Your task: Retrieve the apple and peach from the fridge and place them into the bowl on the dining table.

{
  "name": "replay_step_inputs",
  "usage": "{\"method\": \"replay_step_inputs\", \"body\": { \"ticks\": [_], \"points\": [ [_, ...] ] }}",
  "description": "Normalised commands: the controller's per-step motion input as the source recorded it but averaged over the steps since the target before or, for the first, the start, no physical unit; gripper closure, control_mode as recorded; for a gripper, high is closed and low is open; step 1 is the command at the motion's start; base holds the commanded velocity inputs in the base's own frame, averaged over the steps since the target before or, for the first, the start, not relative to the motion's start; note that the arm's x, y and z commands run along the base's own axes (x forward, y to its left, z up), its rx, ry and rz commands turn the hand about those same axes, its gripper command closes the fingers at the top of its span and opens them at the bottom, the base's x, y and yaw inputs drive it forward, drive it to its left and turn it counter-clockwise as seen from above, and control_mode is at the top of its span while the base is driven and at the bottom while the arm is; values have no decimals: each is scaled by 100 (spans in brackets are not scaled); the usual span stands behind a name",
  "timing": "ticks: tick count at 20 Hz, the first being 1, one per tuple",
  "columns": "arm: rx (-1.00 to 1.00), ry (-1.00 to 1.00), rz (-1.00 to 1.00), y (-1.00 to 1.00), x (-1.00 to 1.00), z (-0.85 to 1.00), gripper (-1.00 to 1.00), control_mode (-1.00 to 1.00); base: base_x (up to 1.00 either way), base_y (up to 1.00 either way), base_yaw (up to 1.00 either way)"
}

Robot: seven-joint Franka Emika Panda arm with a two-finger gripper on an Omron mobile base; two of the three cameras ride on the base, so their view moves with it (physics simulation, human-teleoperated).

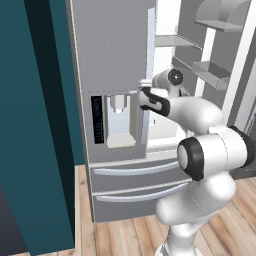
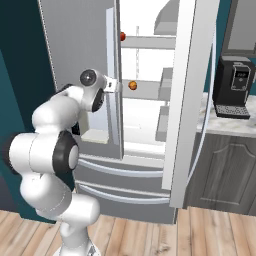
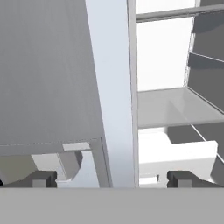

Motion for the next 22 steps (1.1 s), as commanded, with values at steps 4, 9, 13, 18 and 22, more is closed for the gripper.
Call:
{"method": "replay_step_inputs", "body": {
  "ticks": [4, 9, 13, 18, 22],
  "points": [
    [0, 0, 0, -16, 46, -5, -100, -100, 0, 0, 0],
    [0, 0, 0, -26, 45, 0, -100, -100, 0, 0, 0],
    [0, 0, 0, -3, 51, 0, -100, -100, 0, 0, 0],
    [0, 0, 0, 0, 55, 0, -100, -100, 0, 0, 0],
    [0, 1, 0, 0, 62, -1, -100, -100, 0, 0, 0]
  ]
}}
